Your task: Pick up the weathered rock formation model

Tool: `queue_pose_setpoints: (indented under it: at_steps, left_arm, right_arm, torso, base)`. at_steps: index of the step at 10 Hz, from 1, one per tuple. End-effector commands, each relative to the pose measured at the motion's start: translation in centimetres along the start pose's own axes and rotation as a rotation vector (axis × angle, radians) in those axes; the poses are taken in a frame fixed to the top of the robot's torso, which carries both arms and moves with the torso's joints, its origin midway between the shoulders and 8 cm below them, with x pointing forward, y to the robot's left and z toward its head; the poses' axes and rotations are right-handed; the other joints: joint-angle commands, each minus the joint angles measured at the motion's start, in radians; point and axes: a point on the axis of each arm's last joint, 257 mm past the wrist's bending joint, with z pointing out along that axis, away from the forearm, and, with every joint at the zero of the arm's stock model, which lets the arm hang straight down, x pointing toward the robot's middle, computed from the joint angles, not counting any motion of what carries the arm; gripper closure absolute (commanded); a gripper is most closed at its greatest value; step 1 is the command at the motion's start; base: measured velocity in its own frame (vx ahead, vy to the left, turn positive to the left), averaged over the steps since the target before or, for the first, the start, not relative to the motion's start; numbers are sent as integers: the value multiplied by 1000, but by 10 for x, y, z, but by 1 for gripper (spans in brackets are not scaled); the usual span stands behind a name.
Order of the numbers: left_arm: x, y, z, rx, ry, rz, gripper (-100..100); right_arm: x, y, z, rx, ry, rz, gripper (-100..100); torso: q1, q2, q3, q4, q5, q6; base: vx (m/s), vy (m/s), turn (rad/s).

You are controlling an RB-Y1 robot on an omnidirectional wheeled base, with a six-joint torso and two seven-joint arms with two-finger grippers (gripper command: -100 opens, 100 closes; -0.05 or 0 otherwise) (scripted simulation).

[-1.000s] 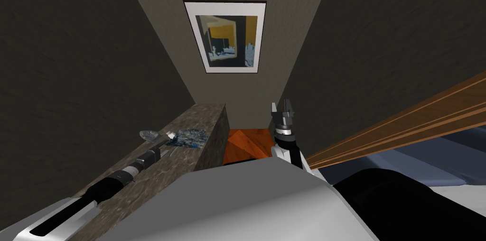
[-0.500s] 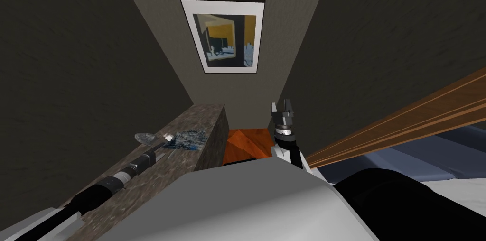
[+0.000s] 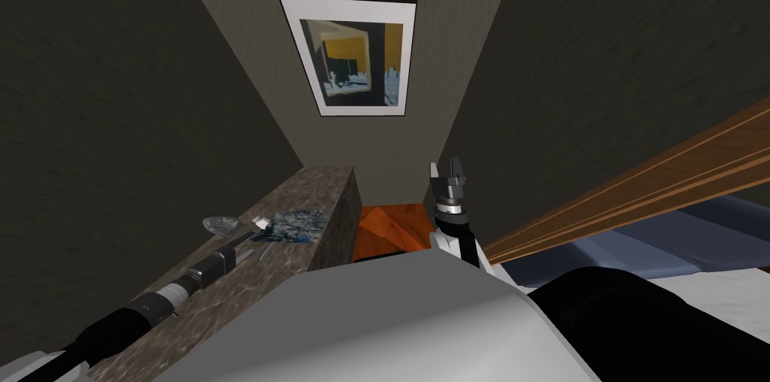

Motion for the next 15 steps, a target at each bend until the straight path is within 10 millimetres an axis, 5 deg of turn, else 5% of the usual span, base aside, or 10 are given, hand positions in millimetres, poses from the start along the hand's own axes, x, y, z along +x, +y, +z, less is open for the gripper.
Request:
queue_pose_setpoints:
  at_steps: [1, 5, 6, 7, 9, 10, 14, 15]
  left_arm:
    - [-1, 3, -8, -6, 14, 5, -100]
    - [-1, 7, -17, -14, 27, 11, -100]
    - [-1, 6, -18, -13, 29, 11, 0]
    - [-5, 10, -14, -19, 4, -1, -100]
    - [-6, 11, -13, -19, -3, -3, -100]
    - [-7, 12, -13, -20, -6, -5, 100]
    - [-7, 12, -13, -21, -5, -3, 100]
    - [-7, 12, -13, -21, -5, -4, 0]
  right_arm:
    - [0, 0, 0, 0, 0, 0, 0]
    - [0, 0, 0, 0, 0, 0, 0]
    - [0, 0, 0, 0, 0, 0, 0]
    - [0, 0, 0, 0, 0, 0, 0]
    - [0, 0, 0, 0, 0, 0, 0]
    - [0, 0, 0, 0, 0, 0, 0]
    - [0, 0, 0, 0, 0, 0, 0]
    - [0, 0, 0, 0, 0, 0, 0]
  torso:
    - [0, 0, 0, 0, 0, 0]
    - [0, 0, 0, 0, 0, 0]
    - [0, 1, 0, 0, 0, 0]
    - [-1, 1, 1, 0, 0, 0]
    - [-1, 3, 2, 1, 0, 1]
    - [0, 3, 2, 1, 0, 0]
    - [-1, 2, 1, 0, 0, -1]
    - [-1, 2, 1, 1, 0, -1]
  base:
    - [18, 11, -51]
    - [14, 9, -26]
    - [0, 0, 0]
    - [-19, 2, -206]
    - [-39, 5, -196]
    - [-3, 1, 13]
    - [0, 0, 0]
    - [0, 0, 0]
